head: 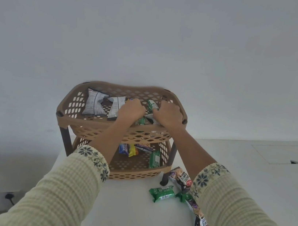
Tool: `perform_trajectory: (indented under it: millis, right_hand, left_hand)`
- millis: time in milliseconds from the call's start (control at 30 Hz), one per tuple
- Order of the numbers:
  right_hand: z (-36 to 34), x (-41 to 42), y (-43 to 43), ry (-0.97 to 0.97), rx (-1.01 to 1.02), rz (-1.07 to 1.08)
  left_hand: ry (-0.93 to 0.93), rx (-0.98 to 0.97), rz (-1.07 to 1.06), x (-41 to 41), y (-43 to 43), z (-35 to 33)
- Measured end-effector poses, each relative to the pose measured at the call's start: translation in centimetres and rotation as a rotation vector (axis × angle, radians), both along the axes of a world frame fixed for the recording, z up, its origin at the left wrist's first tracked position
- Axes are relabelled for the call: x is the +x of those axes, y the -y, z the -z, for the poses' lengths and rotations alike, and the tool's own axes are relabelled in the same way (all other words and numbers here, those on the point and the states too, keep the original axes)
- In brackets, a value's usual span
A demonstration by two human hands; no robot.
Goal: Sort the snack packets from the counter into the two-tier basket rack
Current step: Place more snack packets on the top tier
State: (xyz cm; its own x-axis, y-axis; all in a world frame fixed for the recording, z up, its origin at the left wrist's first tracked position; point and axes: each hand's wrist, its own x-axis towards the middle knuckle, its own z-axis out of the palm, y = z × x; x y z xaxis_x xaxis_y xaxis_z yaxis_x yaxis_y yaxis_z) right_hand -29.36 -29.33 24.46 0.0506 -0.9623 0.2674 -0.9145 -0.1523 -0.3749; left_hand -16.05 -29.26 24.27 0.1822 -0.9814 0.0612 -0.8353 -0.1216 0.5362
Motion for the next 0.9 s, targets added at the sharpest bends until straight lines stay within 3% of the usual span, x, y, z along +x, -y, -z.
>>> perform_trajectory:
  millis: [300, 433, 567, 700, 900]
  right_hand:
    - [0.2, -3.0, -3.2, 0.294, -0.428, 0.002]
    - [1.9, -5.6, -5.0, 0.362, -0.560, 0.018]
    - [5.5, -8.2, -7.5, 0.396, -0.538, 0.087]
    - [10.1, -10.6, -10.1, 0.335, -0.368, 0.130]
    - [17.2, -12.6, -14.5, 0.122, 0.107, 0.007]
  left_hand:
    - [-0.096, -0.595, 0.009, -0.7, -4.7, -1.0]
    - [-0.129, -0.827, 0.233, -2.2, -8.0, 0.8]
    - [0.012, -0.894, 0.442, -3.9, -11.3, 4.8]
    - [0.172, -0.749, 0.511, -4.8, -13.8, 10.2]
    - [0.365, -0.101, 0.576, -3.9, -16.1, 17.7]
